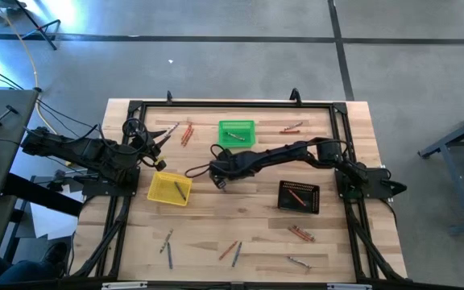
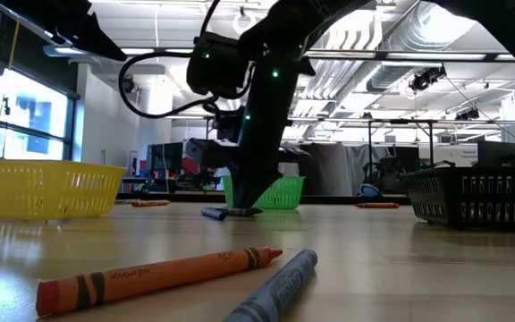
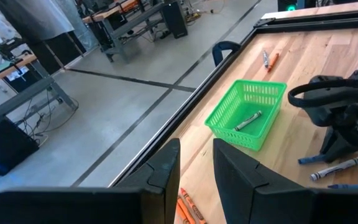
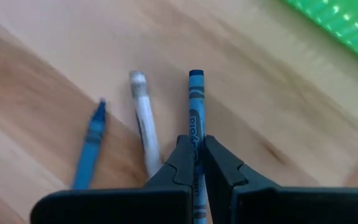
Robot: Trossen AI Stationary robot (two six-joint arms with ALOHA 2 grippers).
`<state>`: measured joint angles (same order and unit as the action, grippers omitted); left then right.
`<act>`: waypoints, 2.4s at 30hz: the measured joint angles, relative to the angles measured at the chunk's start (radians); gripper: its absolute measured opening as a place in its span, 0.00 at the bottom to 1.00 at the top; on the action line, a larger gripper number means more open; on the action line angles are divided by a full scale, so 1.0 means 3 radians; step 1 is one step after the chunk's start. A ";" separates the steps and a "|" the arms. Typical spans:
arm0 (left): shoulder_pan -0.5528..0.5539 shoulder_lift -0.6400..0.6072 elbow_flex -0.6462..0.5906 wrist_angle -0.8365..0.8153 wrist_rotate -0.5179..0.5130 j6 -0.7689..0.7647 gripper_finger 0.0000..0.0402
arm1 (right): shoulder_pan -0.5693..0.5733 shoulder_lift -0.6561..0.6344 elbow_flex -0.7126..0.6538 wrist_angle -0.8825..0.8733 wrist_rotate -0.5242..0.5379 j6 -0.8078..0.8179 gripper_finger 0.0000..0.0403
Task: Sort crayons
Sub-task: Put the blue crayon into the yellow basket
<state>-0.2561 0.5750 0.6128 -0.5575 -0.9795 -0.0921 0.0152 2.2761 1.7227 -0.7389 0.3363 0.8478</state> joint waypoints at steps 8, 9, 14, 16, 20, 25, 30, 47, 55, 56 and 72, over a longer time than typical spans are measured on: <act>0.0000 -0.0001 0.0001 0.0000 0.0000 -0.0001 0.21 | -0.0011 0.0003 0.0330 -0.0500 0.0026 -0.0189 0.01; 0.0001 -0.0001 0.0000 0.0000 -0.0001 -0.0003 0.21 | -0.0011 0.0003 0.0386 -0.0503 0.0022 -0.0226 0.01; 0.0001 0.0000 0.0001 -0.0034 -0.0024 -0.0003 0.21 | -0.0013 -0.0001 0.0719 -0.0469 -0.0078 -0.0568 0.01; 0.0000 -0.0001 0.0001 -0.0072 -0.0105 -0.0022 0.21 | -0.0001 -0.0006 0.0872 -0.0381 -0.0077 -0.0682 0.01; -0.0001 -0.0001 0.0001 -0.0169 -0.0421 -0.0142 0.21 | 0.0067 -0.0008 0.1119 -0.0179 -0.0138 -0.0917 0.01; 0.0000 -0.0001 0.0001 -0.0279 -0.0821 -0.0316 0.21 | 0.0155 -0.0009 0.1188 0.0459 -0.0246 -0.1177 0.01; 0.0000 -0.0001 0.0001 -0.0275 -0.0876 -0.0329 0.21 | 0.0190 0.0103 0.1192 0.1007 -0.0255 -0.1378 0.01; 0.0001 -0.0024 0.0003 -0.0245 -0.0891 -0.0360 0.21 | 0.0199 0.0658 0.1192 0.2027 -0.0699 -0.1337 0.01; 0.0001 -0.0023 0.0003 -0.0247 -0.0890 -0.0380 0.21 | 0.0199 0.0688 0.1191 0.2038 -0.0734 -0.1335 0.17; 0.0001 -0.0023 0.0003 -0.0247 -0.0890 -0.0380 0.21 | 0.0199 0.0688 0.1192 0.2039 -0.0758 -0.1334 0.20; 0.0001 -0.0023 0.0003 -0.0280 -0.0853 -0.0383 0.21 | 0.0193 0.0261 0.1197 0.0219 -0.0599 -0.1192 0.27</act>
<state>-0.2558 0.5682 0.6136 -0.6415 -1.2354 -0.2072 0.0731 2.3543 2.0819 -0.6733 0.1566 0.4901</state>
